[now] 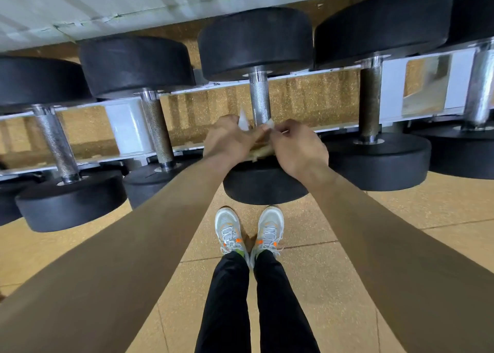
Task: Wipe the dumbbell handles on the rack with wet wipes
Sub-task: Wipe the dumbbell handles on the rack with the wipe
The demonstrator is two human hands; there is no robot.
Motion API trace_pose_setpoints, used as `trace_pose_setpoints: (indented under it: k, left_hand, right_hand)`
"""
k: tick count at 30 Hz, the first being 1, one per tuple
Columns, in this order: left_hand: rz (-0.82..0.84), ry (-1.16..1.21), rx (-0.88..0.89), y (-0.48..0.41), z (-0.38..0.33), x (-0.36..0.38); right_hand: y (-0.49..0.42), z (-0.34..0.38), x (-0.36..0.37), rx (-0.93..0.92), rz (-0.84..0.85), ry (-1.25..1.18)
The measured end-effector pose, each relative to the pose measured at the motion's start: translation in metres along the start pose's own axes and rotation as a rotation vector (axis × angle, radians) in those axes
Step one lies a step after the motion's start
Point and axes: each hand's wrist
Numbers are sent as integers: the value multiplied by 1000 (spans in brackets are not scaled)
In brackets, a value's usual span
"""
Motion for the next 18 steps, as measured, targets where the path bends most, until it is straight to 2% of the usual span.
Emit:
trace_pose_setpoints:
  k: [2,5,7,9,12,14,16,18]
  left_hand:
    - [152,297,-73,6,5,-7]
    - [418,613,-148,10,14,-20]
    - [533,680,-119,11,20,-26]
    - [580,632,-21,11,26,-31]
    - [457,434,114,13,27,-32]
    - [212,223,180,15,23,-27]
    - [16,63,238,14,18,-21]
    - [-39,-48,236,9,18,-13]
  right_hand:
    - [0,-3,-6,-38,64,-72]
    - [-2,-12,-14,-100,39,-202]
    - [-5,-16,-18,-105,-20,-294]
    - [-6,-15,-23,-65,-92,-470]
    - [-1,-8,-33,-12,-132,-760]
    - [2,-6,-32,-35,-164,-843]
    - [1,-4,-28,-51,-222,-732]
    - [-1,-4,-25,-62,-279,-539]
Point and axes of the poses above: each hand's wrist, its own y-axis away from the middle knuckle, its own x-axis out of the palm, z = x × y, and after that the axes turned 14 degrees about -x, right-handed
